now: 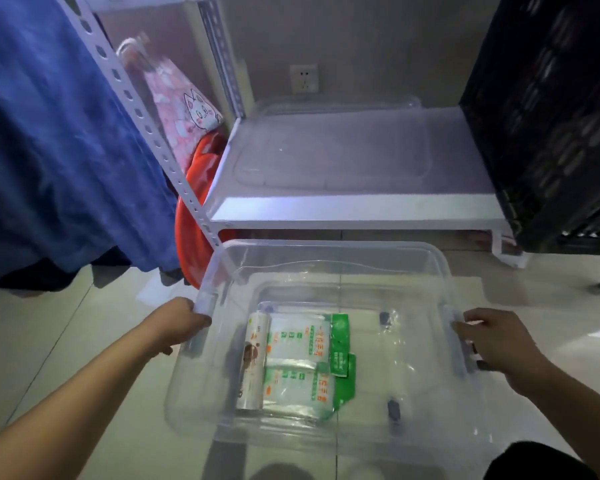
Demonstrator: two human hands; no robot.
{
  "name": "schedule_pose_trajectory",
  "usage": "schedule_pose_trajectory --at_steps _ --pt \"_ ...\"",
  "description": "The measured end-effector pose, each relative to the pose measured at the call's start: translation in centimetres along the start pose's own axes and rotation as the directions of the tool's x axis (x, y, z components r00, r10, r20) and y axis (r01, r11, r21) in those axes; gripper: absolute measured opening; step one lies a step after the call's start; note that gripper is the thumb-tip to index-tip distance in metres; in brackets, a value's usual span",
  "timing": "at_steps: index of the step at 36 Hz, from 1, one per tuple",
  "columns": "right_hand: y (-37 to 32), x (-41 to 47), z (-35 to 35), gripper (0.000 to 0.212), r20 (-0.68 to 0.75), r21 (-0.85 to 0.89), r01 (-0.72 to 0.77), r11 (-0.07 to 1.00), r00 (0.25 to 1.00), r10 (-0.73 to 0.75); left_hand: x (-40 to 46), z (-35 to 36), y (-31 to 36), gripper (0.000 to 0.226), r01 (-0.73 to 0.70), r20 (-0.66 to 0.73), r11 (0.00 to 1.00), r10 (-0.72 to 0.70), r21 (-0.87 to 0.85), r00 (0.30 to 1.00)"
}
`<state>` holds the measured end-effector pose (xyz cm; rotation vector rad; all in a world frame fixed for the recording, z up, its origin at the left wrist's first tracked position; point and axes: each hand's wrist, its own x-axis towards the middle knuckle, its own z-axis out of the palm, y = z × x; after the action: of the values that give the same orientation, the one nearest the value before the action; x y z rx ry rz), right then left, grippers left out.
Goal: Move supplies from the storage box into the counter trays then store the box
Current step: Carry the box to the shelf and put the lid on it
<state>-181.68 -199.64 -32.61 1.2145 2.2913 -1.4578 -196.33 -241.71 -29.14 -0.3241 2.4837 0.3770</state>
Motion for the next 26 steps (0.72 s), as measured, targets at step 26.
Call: schedule_pose_trajectory --at_steps 26 --pt "1.4 1.7 0.8 0.024 -0.086 -0.019 0.014 1.000 0.996 -0.016 5.0 3.9 19.6 0.044 -0.425 -0.287 0.646 0.707 0.634 0.647"
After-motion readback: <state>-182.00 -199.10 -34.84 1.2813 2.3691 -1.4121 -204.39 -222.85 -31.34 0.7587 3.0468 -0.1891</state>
